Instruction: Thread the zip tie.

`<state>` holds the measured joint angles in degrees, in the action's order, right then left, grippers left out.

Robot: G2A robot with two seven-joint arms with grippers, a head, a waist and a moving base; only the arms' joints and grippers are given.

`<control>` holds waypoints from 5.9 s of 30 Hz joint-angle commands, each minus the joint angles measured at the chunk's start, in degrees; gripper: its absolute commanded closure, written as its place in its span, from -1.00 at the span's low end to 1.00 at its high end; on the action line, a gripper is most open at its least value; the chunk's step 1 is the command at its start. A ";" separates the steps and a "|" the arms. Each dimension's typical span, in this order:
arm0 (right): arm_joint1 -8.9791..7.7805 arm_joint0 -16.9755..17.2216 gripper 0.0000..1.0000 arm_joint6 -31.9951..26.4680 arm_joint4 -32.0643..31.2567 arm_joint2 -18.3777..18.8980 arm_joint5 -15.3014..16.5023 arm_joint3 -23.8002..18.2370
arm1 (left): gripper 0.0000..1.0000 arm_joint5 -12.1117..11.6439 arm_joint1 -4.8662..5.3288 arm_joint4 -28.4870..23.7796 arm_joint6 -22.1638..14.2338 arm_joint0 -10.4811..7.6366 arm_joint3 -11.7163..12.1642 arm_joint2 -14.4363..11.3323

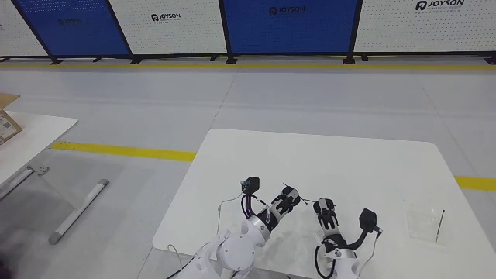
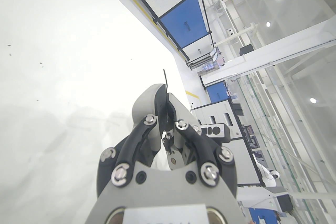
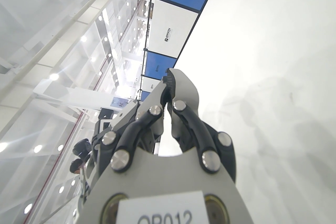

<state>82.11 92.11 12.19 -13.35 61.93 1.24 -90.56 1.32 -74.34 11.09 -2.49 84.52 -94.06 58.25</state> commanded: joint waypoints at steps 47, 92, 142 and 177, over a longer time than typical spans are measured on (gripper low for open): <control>0.52 5.99 1.00 10.64 -9.29 -1.13 0.69 -3.93 | 1.00 0.00 0.00 0.00 0.00 0.00 0.00 0.00; -2.10 8.96 1.00 -10.33 -11.44 7.27 0.93 -9.67 | 1.00 0.74 -0.84 -0.01 4.13 -1.00 1.77 -2.61; -2.23 5.03 1.00 -8.78 -6.98 7.19 5.90 -4.24 | 1.00 0.74 -0.84 -0.01 4.13 -1.00 1.77 -2.61; -2.21 4.08 1.00 -8.08 -7.60 6.06 4.41 -4.21 | 1.00 0.74 -0.84 -0.01 4.13 -1.00 1.77 -2.61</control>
<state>79.91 96.15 4.10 -20.92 67.98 5.63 -94.75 2.06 -75.18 11.07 1.64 83.52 -92.29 55.64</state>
